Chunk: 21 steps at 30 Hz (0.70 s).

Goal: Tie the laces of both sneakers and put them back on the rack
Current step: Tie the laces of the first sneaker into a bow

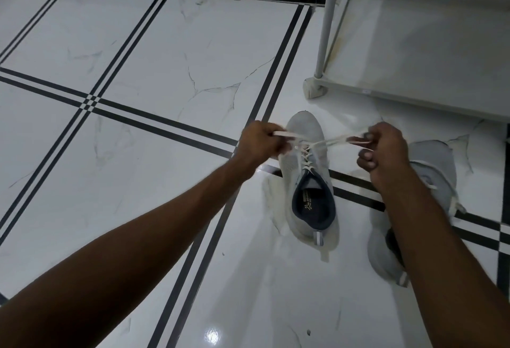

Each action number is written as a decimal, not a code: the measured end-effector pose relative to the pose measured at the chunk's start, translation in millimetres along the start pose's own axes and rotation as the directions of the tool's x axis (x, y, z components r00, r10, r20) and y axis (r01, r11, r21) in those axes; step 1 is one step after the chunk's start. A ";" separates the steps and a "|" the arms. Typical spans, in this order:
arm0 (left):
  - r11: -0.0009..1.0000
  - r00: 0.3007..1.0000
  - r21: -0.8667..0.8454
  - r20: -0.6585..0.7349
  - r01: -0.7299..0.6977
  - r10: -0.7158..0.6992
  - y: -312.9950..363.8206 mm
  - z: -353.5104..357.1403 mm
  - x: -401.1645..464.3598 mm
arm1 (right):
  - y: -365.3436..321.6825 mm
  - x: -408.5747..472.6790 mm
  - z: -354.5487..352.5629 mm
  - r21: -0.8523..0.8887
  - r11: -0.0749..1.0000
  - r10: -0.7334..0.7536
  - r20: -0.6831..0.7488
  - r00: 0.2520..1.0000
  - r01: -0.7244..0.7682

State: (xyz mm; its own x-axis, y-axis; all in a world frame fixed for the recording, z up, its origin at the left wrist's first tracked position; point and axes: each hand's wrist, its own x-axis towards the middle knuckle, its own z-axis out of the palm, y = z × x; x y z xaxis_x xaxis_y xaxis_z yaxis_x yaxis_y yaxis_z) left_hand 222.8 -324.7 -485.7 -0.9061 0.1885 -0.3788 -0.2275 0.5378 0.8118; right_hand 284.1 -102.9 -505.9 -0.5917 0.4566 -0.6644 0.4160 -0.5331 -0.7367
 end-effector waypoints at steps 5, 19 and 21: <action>0.865 0.888 -0.203 0.090 0.459 -0.450 -30.2 -22.5 4.0 | 13.0 -0.6 -15.2 -0.549 0.825 -0.293 -0.208 0.933 0.137; 0.922 0.991 0.365 0.057 -0.130 0.117 -24.1 42.2 -21.5 | 65.0 -35.0 6.9 -0.794 0.377 -0.407 0.319 0.856 0.476; 0.921 0.988 0.359 0.060 -0.152 0.140 -24.0 42.5 -21.4 | 65.0 -35.0 11.5 -0.792 0.379 -0.371 0.344 0.862 0.479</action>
State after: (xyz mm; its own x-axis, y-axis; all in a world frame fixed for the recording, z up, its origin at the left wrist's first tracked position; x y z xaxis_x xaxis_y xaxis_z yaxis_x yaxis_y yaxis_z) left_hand 262.8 -306.7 -516.0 -0.9058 0.3112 -0.2877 0.0565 0.7615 0.6457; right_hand 323.9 -161.8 -529.1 -0.9023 0.3468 -0.2563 0.4211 0.5808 -0.6967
